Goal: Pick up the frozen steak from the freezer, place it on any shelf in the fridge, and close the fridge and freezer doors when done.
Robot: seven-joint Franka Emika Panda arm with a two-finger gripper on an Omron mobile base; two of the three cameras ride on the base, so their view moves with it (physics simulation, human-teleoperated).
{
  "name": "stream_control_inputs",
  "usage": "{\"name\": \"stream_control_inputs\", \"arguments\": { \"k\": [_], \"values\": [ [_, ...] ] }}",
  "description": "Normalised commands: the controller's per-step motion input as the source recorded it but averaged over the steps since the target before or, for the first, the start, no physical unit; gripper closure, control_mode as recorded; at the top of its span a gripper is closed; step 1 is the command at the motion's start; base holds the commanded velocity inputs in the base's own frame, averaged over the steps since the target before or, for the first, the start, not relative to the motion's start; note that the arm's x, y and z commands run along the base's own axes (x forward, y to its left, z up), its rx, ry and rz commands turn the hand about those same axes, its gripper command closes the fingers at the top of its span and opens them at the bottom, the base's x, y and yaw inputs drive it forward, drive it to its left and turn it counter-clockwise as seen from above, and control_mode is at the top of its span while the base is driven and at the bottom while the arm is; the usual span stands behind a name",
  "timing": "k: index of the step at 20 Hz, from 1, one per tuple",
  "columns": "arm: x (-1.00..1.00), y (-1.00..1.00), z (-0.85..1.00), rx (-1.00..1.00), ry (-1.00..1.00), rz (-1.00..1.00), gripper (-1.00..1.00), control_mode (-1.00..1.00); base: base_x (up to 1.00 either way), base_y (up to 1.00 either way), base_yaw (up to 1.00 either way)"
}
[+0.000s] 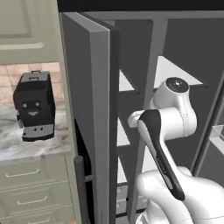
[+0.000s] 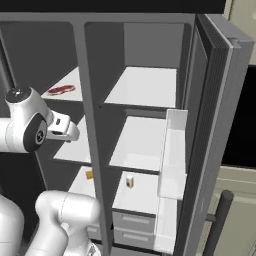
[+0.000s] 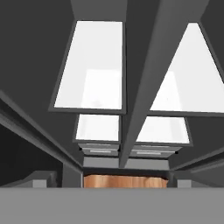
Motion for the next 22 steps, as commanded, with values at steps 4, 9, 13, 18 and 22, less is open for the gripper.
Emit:
{"name": "stream_control_inputs", "arguments": {
  "k": [4,9,13,18,22],
  "values": [
    [0.0,0.0,0.0,0.0,0.0,0.0,-1.0,1.0,0.25,0.02,-0.01],
    [0.02,0.19,0.31,0.03,0.0,-0.05,-1.0,-1.0,0.02,0.09,-0.02],
    [0.07,0.26,0.71,0.11,-0.01,-0.11,-1.0,-1.0,0.0,0.0,0.0],
    [0.27,0.36,0.69,0.1,-0.02,-0.11,-1.0,-1.0,0.0,0.0,0.0],
    [0.52,0.32,0.49,0.1,0.0,-0.09,-1.0,-1.0,0.0,0.0,0.0]
  ]
}}
